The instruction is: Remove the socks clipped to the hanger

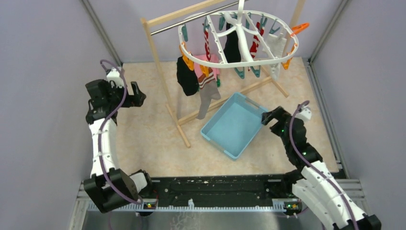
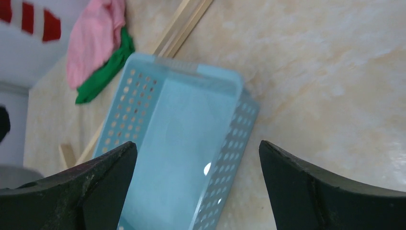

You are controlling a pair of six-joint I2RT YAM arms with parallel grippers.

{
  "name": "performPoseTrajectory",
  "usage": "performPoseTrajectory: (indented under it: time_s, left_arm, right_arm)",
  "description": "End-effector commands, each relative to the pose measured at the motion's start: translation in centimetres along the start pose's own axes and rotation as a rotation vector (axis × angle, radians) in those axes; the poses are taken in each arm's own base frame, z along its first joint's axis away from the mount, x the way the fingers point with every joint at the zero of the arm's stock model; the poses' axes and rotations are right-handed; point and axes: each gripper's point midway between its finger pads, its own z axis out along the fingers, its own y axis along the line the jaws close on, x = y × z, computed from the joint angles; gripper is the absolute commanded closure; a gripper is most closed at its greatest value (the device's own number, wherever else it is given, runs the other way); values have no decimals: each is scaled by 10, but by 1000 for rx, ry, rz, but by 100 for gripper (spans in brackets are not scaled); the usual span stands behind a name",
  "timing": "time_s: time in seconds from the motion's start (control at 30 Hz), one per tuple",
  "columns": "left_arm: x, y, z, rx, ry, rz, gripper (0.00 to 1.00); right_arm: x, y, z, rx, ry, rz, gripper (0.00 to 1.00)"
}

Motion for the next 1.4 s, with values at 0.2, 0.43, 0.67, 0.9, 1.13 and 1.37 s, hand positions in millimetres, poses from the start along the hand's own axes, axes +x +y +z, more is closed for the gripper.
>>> performPoseTrajectory:
  time_s: [0.2,0.43,0.67,0.9,1.13,1.37]
  left_arm:
    - [-18,-111,-105,456,53,179,1]
    - [-24,-143,-154,543,50,273,1]
    - [-27,-166,-170,631,38,291,1]
    - [-45,-194,-182,778,-40,290,2]
    - [-24,-220,-162,867,29,296,3]
    - [-17,-236,-147,912,49,313,5]
  right_arm:
    - [70,133,-69,-492,116,-422,1]
    - [77,201,-103,-740,95,-538,1]
    - [49,260,-100,-778,-25,-553,1]
    - [42,313,-100,-839,-64,-548,1]
    - [49,323,-92,-838,-86,-565,2]
    - [69,328,-69,-785,-82,-595,14]
